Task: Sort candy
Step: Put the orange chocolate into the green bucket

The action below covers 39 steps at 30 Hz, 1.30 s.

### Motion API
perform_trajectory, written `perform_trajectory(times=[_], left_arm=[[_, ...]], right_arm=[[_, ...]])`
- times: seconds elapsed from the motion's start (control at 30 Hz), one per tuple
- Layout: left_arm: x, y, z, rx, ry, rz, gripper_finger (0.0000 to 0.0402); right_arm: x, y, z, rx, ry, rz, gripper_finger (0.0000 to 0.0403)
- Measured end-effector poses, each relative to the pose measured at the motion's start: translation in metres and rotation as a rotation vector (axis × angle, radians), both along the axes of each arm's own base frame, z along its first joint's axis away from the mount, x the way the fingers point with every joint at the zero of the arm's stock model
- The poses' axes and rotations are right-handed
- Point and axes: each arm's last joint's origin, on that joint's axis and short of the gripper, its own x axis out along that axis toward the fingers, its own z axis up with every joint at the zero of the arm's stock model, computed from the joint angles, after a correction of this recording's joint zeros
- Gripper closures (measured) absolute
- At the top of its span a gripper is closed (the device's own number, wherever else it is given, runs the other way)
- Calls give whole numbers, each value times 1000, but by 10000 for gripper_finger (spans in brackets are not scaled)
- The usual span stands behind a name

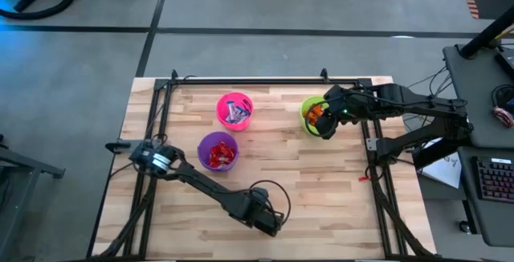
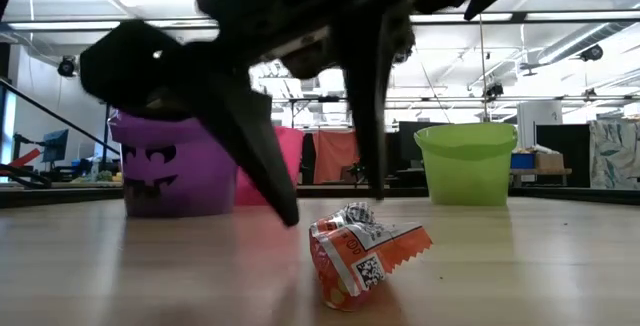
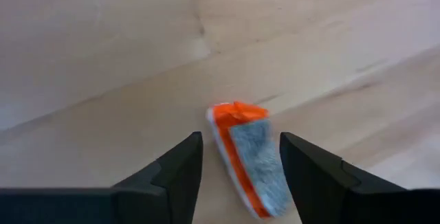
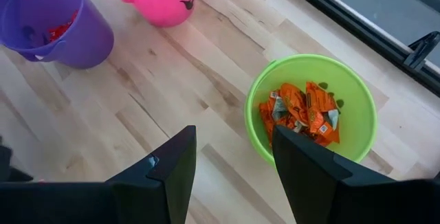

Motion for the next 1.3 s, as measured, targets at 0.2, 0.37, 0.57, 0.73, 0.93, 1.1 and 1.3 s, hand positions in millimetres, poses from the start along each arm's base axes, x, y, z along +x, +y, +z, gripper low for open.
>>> perform_trajectory(times=[0.2, 0.37, 0.57, 0.73, 0.93, 1.1, 1.3], left_arm=[[-3, 2, -9, 11, 22, 7, 270], [-3, 2, -9, 14, 21, 2, 315], [-3, 1, -9, 13, 19, 1, 357], [-2, 1, -7, 15, 19, -5, 365], [1, 0, 12, 48, 9, -87, 365], [4, 5, 45, 149, 7, -168, 366], [3, 23, 92, 292, 22, -233, 366]], right_arm=[[0, 1, 0, 16, -1, 15, 220], [0, 2, 0, 20, -2, 17, 220], [1, 5, 0, 24, -3, 26, 220], [1, 7, 0, 23, -3, 38, 220], [1, 14, 0, 22, -4, 74, 220], [-1, 26, 2, 23, -21, 132, 220], [-7, 45, 10, 39, -97, 208, 220]])
